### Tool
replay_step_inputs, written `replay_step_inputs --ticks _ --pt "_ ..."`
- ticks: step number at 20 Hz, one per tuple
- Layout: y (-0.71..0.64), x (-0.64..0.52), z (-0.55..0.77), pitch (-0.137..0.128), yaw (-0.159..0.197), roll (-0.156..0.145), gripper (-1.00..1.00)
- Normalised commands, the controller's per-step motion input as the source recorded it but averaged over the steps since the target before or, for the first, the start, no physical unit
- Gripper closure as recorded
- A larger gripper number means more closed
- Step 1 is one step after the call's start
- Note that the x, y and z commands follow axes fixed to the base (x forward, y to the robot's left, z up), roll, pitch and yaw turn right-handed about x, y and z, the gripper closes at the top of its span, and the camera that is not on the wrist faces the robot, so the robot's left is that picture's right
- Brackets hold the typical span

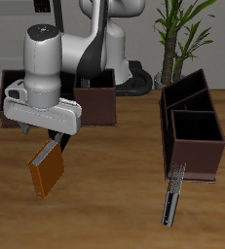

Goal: Place the right striped book into the back desk caddy's right compartment and place the orange book into the left desk caddy's right compartment and place the black book into the left desk caddy's left compartment

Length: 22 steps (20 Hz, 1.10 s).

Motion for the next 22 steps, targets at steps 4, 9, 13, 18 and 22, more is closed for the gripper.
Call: replay_step_inputs --ticks 4,9,13,18,22 --pt "-0.17 0.20 -0.26 0.041 -0.060 -0.014 -1.00" --pt "0.10 0.06 -0.20 0.024 0.008 0.015 -1.00" --pt "0.04 0.11 -0.18 0.033 -0.020 0.008 -1.00" --pt "-0.02 0.06 -0.20 0.016 -0.017 -0.009 -1.00" --pt "-0.10 0.07 -0.26 0.031 -0.035 -0.003 -1.00"
